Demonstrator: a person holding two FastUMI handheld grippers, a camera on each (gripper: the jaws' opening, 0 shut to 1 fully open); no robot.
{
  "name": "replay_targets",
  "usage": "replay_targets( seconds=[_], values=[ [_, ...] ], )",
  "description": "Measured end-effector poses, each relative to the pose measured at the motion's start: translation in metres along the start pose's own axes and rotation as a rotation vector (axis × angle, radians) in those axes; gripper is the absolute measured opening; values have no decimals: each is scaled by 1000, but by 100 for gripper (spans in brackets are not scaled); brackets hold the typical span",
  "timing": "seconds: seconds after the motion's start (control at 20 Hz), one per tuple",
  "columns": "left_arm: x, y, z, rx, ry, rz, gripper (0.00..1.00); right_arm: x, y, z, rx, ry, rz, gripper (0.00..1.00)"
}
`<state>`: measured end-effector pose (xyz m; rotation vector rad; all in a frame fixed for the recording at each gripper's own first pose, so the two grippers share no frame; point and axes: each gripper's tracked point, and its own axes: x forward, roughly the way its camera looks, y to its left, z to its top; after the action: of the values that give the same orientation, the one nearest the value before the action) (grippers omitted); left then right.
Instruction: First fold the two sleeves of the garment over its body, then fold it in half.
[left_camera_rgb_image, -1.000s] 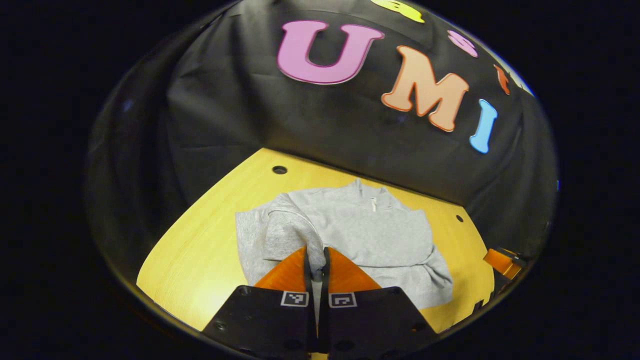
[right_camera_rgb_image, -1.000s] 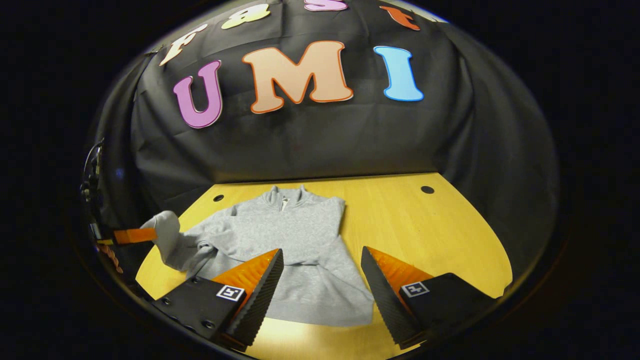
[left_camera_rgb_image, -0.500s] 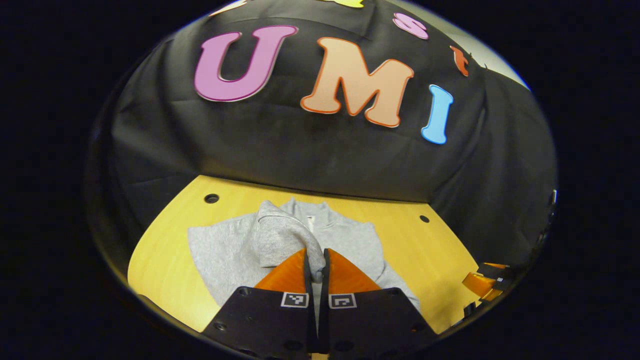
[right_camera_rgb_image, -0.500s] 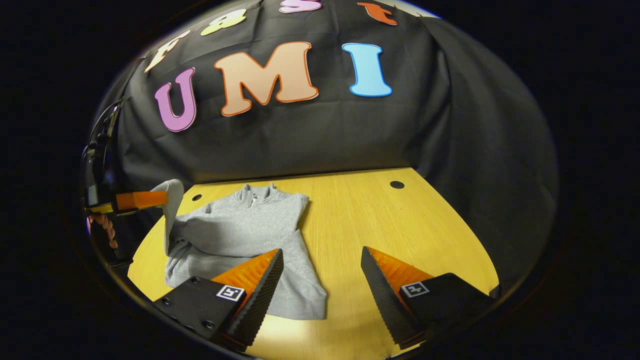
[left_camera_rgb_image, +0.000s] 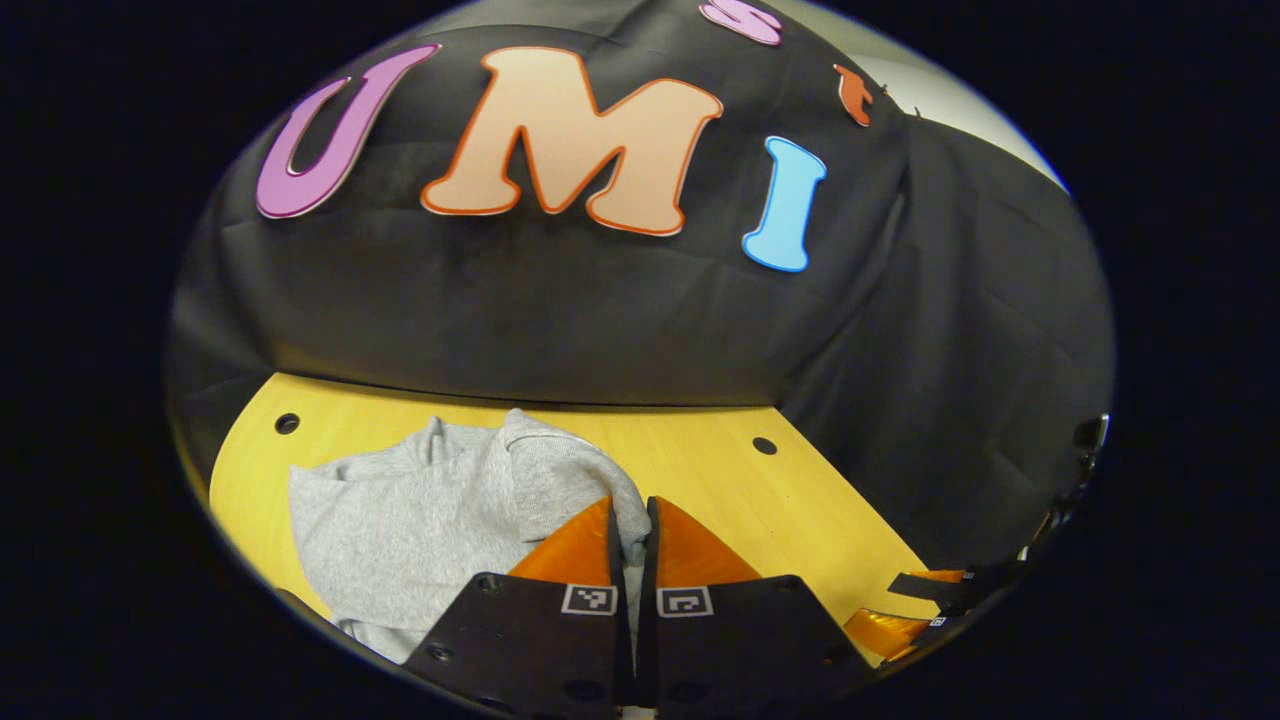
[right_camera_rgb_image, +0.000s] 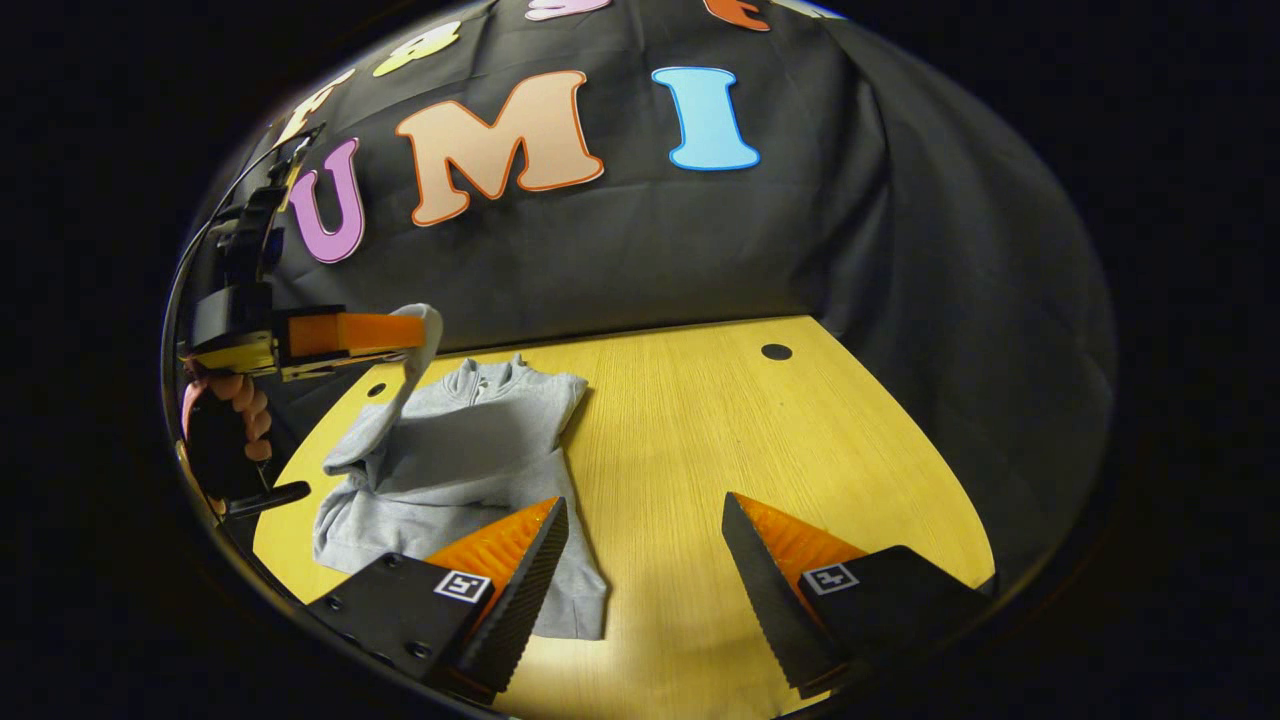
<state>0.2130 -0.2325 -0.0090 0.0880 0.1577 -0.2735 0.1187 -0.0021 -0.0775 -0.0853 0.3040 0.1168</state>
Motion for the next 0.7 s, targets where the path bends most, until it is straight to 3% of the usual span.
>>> replay_targets(
  seconds=[0.1,0.2,0.25,0.3,0.45,0.6,0.65,0.7],
  values=[
    [14,-16,-5,3,17,-30,0,2,-1,-1,3,3,6,92],
    [30,-31,-13,7,35,-58,0,4,-3,-3,5,4,10,97],
    [37,-39,-16,5,42,-75,0,4,-4,-3,9,5,12,92],
    [44,-46,-20,7,50,-81,1,4,-5,-4,13,5,15,97],
    [67,-48,-33,55,60,-47,5,3,-6,-3,16,2,21,97],
    [81,-57,-51,89,86,-69,19,0,-8,-4,13,-5,20,97],
    [80,-57,-54,102,99,-67,34,-1,-9,-4,11,-4,18,92],
    [78,-61,-56,104,97,-82,54,0,-9,-5,10,-3,17,97]
  ],
)
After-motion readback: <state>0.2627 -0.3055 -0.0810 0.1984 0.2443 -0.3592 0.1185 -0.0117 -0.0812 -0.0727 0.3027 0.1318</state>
